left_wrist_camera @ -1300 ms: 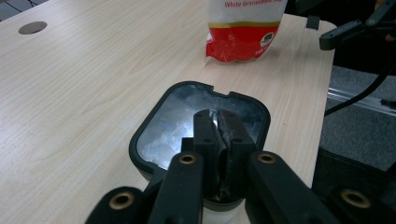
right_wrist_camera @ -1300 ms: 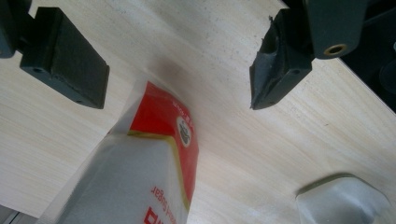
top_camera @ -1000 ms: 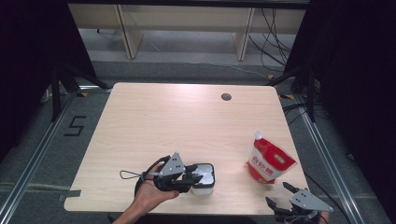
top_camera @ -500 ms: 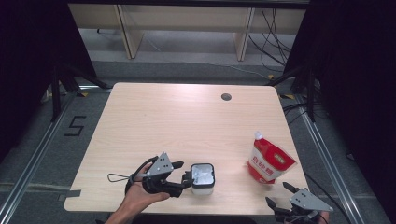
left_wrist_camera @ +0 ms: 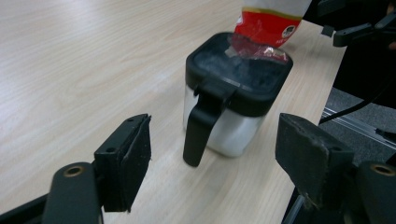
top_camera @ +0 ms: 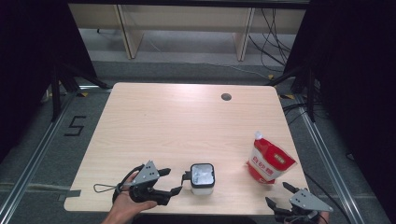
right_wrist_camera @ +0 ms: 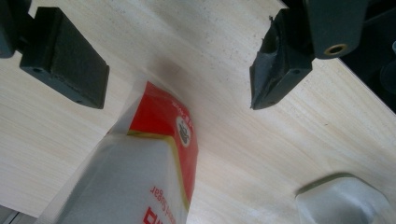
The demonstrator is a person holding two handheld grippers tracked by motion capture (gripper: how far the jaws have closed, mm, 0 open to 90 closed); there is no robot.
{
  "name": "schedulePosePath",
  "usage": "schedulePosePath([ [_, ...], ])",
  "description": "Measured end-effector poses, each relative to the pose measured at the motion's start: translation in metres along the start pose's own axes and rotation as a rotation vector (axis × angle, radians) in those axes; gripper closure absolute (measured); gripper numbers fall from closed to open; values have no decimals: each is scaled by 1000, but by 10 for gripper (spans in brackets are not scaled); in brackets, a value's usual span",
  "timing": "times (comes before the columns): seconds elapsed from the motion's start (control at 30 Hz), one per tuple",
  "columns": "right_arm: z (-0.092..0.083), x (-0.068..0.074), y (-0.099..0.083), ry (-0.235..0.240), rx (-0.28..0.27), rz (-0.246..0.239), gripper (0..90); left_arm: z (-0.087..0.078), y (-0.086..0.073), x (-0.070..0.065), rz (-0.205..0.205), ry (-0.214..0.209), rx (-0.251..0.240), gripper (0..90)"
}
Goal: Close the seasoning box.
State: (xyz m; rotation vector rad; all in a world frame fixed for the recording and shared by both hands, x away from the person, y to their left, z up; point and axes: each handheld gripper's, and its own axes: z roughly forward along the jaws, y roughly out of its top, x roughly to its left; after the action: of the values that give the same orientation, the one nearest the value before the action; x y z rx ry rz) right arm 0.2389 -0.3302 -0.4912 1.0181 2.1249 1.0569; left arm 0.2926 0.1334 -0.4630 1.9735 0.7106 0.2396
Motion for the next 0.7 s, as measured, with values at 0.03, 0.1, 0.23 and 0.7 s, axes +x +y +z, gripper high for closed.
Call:
schedulePosePath([
  [0.03,0,0,0,0,0,0,208,-1,-3,0,-10,1,7,261],
  [0.1,0,0,0,-2,-2,-3,208,-3,-7,2,5,3,18,259],
  [0.23,0,0,0,-1,-1,-4,208,-5,-16,1,16,9,39,244],
  [0.7,0,1,0,2,7,11,208,-7,-36,0,20,43,91,195],
])
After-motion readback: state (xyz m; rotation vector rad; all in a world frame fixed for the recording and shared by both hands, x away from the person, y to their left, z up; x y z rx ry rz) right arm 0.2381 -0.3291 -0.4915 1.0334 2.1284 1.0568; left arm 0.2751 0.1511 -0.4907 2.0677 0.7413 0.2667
